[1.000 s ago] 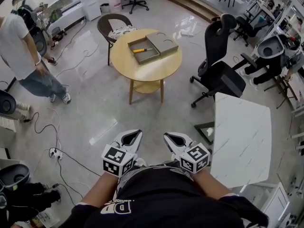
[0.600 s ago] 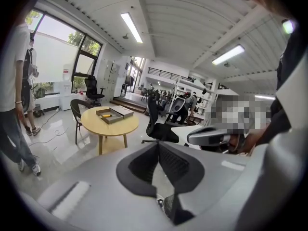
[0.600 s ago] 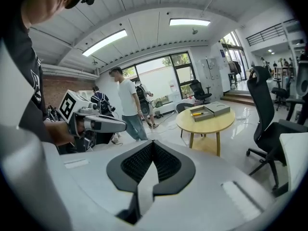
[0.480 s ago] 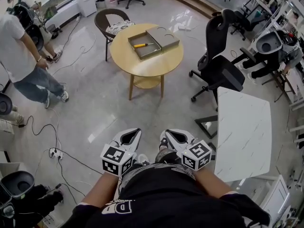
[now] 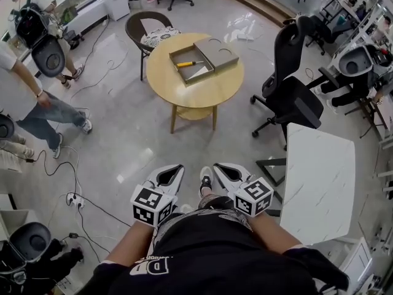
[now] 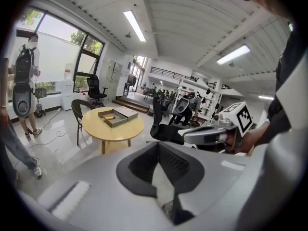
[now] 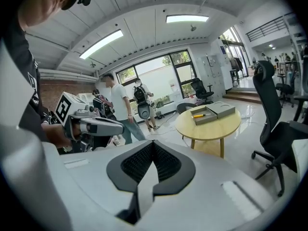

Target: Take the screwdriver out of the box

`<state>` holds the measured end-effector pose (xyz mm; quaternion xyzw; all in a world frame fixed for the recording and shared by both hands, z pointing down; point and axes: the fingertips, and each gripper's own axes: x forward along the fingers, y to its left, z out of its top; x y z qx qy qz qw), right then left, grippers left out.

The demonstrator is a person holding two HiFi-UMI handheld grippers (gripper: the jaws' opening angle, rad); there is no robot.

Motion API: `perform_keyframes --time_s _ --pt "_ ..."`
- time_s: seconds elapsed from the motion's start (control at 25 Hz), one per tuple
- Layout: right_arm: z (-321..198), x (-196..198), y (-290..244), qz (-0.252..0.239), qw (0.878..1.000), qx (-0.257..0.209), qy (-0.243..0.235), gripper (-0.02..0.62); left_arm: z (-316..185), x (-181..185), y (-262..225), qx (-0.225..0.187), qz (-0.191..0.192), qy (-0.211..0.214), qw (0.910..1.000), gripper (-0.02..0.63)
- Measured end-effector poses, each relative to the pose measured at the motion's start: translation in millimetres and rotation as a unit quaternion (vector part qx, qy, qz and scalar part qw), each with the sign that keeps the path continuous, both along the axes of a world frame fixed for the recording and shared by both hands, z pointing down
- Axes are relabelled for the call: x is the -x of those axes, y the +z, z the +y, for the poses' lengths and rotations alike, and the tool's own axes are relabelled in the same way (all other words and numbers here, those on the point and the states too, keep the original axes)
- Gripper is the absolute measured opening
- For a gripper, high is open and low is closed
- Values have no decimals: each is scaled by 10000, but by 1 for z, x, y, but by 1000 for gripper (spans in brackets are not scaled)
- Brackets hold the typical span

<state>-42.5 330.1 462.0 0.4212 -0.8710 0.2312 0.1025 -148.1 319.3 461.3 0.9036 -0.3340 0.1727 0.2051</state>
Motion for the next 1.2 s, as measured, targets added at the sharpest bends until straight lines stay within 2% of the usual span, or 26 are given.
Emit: perform_keyframes --time_s 0.32,0.64,0.88,1.2 --pt "-85 -22 -12 -89 9999 -95 -19 0 -84 -23 -17 -133 -72 -47 9999 58" --pt "-149 -48 -13 -112 9996 -131 -234 0 -146 -48 -17 -150 -152 -230 9995 58" --pt "-188 -70 -9 -173 9991 -123 -368 1 -184 -74 -15 -176 -257 -292 9991 58" --pt "-218 -90 6 -209 9986 47 -474 0 -216 -88 -2 -5 -252 -544 9982 58"
